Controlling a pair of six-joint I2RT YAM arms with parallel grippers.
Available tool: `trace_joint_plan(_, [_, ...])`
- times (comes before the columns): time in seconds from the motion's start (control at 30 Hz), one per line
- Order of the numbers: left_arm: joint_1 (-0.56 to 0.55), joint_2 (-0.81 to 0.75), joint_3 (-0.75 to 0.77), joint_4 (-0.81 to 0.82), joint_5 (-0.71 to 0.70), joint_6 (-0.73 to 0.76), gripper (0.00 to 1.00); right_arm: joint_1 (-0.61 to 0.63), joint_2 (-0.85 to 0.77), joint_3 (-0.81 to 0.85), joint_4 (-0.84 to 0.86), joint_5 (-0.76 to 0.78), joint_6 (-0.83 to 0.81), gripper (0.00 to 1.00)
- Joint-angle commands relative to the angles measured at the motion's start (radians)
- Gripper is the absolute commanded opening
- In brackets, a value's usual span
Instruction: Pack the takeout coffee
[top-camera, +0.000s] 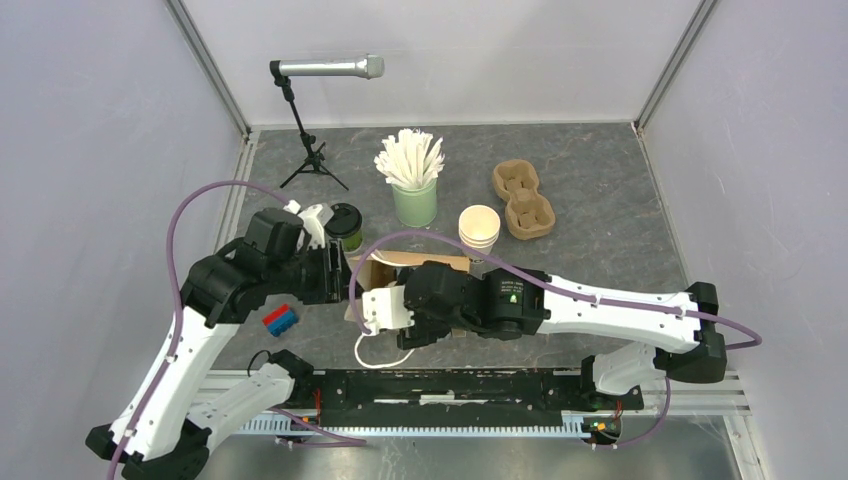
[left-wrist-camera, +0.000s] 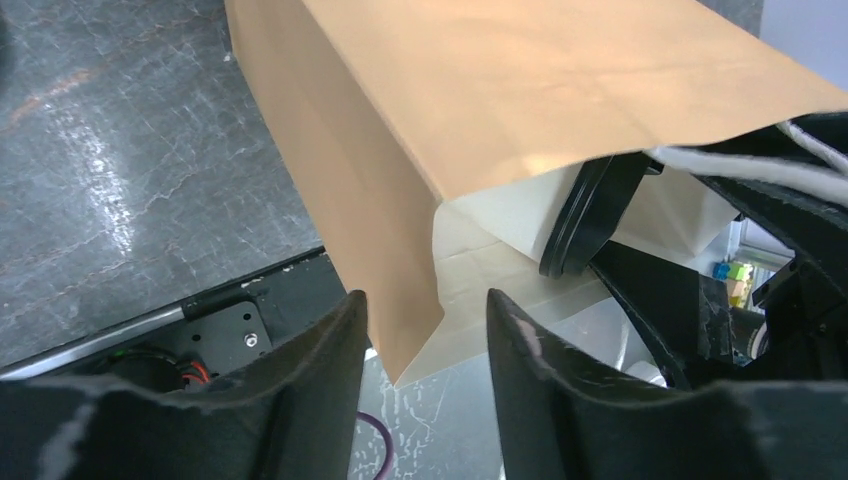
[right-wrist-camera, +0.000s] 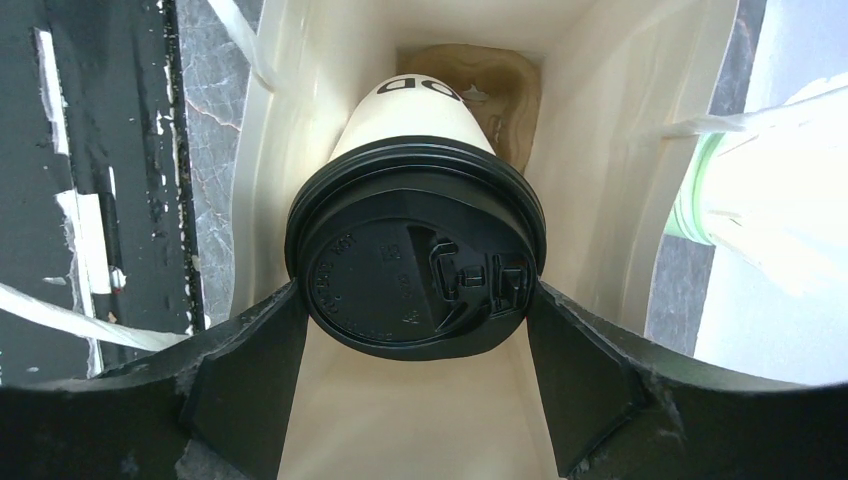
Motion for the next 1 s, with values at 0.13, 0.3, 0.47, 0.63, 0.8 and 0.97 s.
trace_joint_plan(0.13, [0.003, -0.044, -0.058, 0.050, 0.062, 0.007, 0.40, 0.007, -0.039, -0.027, 0.072, 0.097, 0.023, 0.81])
trace_joint_plan(0.3, [0.004, -0.069, -0.085, 0.054, 0.072, 0.033, 0.19, 0.013, -0.032, -0.029, 0.082, 0.106, 0.011, 0.81])
trace_joint_plan(0.47, [0.004, -0.100, -0.100, 0.084, 0.095, 0.053, 0.40, 0.025, -0.015, -0.025, 0.094, 0.089, -0.016, 0.81])
trace_joint_plan(0.63, [0.004, -0.090, -0.069, 0.034, 0.035, 0.010, 0.58, 0.034, 0.011, -0.015, 0.094, 0.090, -0.028, 0.81])
trace_joint_plan(0.8, [0.004, -0.074, -0.032, 0.019, -0.024, -0.012, 0.55, 0.039, 0.019, -0.017, 0.100, 0.070, -0.031, 0.81])
trace_joint_plan(0.97, [0.003, -0.075, -0.011, 0.044, -0.084, -0.024, 0.57, 0.042, 0.006, -0.046, 0.104, 0.066, -0.027, 0.81])
